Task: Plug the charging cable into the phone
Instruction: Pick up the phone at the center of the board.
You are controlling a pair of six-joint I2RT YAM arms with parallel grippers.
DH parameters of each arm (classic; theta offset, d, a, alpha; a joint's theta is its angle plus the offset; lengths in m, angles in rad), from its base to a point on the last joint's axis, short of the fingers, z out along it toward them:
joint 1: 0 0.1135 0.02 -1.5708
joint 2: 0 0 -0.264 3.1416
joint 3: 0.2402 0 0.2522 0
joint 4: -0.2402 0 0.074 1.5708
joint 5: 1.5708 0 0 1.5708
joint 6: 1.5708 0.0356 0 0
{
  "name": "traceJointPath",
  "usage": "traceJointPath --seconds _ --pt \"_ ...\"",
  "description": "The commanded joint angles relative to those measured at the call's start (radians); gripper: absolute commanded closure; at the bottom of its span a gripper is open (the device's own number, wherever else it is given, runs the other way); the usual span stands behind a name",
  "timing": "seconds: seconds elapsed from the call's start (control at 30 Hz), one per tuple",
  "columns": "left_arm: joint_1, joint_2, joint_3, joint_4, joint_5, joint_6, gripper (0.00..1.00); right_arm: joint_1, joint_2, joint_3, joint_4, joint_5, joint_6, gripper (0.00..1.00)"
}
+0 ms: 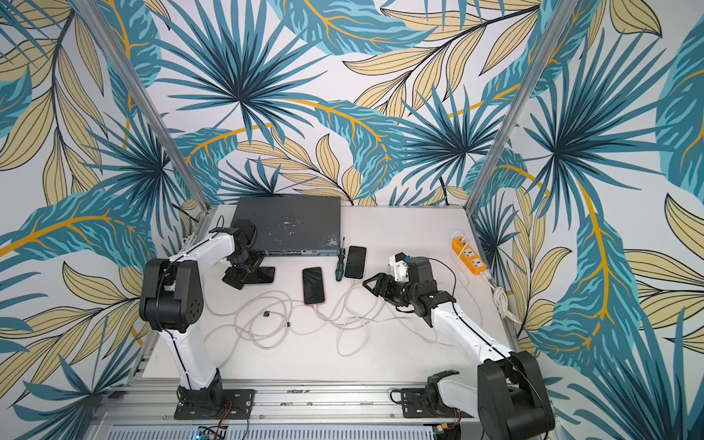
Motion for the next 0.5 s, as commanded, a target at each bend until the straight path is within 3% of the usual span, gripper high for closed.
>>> traceJointPath --seconds 0.0,0.47 --pt "-0.002 0.021 0.020 0.002 0.026 -0.048 0.00 0.003 -0.028 -0.027 -0.006 -0.017 -0.022 0.25" --pt "-0.002 0.054 -0.022 0.062 0.044 -0.131 0.00 0.004 -0.067 -0.046 -0.051 -0.016 -0.043 0.20"
